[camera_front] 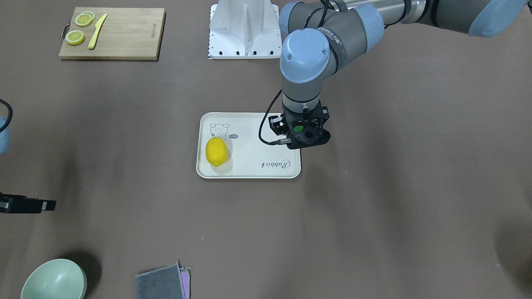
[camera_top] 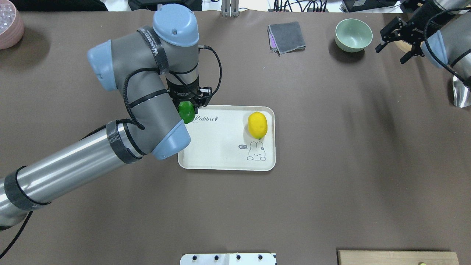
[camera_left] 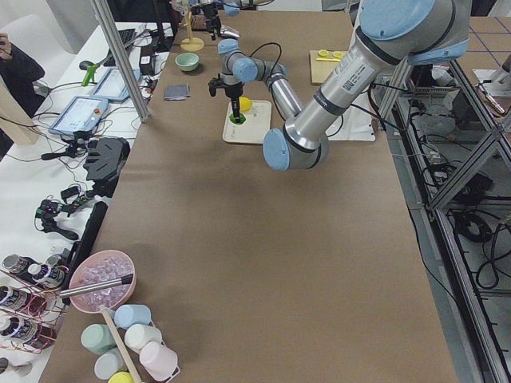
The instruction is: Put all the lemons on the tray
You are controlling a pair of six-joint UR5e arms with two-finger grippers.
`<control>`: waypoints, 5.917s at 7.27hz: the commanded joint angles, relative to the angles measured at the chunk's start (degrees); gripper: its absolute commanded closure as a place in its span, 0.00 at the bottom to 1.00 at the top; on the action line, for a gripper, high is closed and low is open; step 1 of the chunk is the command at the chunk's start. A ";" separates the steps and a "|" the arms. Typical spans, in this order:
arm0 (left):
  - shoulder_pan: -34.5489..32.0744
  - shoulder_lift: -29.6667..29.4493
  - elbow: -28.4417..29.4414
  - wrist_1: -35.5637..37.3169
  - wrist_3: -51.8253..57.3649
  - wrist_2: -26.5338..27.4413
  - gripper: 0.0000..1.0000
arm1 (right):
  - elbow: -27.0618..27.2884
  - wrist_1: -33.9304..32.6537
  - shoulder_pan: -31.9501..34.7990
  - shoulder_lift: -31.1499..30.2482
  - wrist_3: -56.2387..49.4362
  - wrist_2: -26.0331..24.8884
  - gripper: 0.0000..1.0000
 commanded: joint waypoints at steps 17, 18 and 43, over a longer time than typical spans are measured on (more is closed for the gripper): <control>-32.59 38.59 -7.65 -12.34 41.76 -15.31 0.02 | 23.19 -6.74 13.65 -26.71 -18.66 -18.94 0.00; -35.49 43.34 -7.91 -14.55 45.72 -15.77 0.02 | 23.19 -6.92 14.79 -26.96 -21.63 -19.02 0.00; -51.34 72.30 -24.00 -20.37 54.99 -19.47 0.02 | 27.49 -9.56 17.88 -31.98 -23.24 -20.34 0.00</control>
